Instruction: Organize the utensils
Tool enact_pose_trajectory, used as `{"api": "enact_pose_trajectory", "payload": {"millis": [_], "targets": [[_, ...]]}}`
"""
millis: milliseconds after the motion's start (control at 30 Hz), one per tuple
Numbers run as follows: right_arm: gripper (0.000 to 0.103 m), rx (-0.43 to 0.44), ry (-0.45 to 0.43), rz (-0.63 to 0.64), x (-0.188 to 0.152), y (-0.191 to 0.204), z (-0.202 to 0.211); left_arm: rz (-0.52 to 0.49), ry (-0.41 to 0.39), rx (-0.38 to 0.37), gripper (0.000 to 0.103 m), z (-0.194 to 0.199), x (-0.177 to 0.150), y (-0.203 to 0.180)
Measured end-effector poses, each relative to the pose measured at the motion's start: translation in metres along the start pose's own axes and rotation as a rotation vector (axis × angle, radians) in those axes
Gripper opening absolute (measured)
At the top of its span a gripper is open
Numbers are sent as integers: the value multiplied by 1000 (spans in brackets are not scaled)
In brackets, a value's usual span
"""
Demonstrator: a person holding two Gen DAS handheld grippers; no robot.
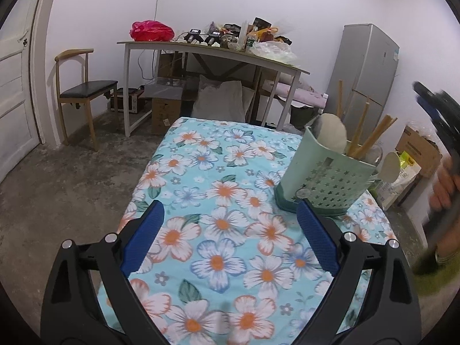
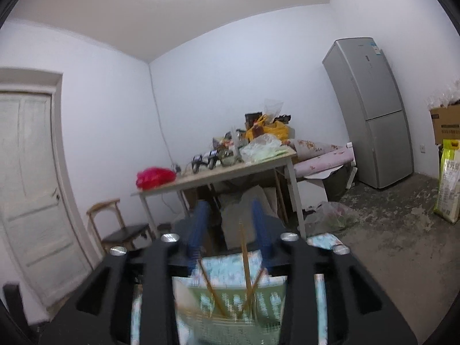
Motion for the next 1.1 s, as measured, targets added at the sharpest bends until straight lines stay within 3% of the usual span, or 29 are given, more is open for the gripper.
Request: {"api": "enact_pose_trajectory", "payload": {"millis": [200,333,567,900,1100], "targets": [[71,11,195,133,-46,5,32,7,30,64,94,-5,0,-23],[84,-82,339,244,-89,5,43,2,60,106,94,-10,-2,-35],[89,-241,551,264,-132,-18,31,-35,110,310,95,-22,-11,-40],[90,-356,533,268,-121,-43,21,-55,115,472,95,-12,-3,-35],[91,-383,543,286,-122,-47,17,-26,111,507,95,-8,-2,-28]]}}
Point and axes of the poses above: each gripper's, at about its wrist camera, not at the fingertips, and z roughly against the way its jaws point, y to its left, x to its top, the point moved 4 cm from there along -z, roughly the way its jaws point, and after that the axes turned 12 degrees about -x, right-handed, at the moved point
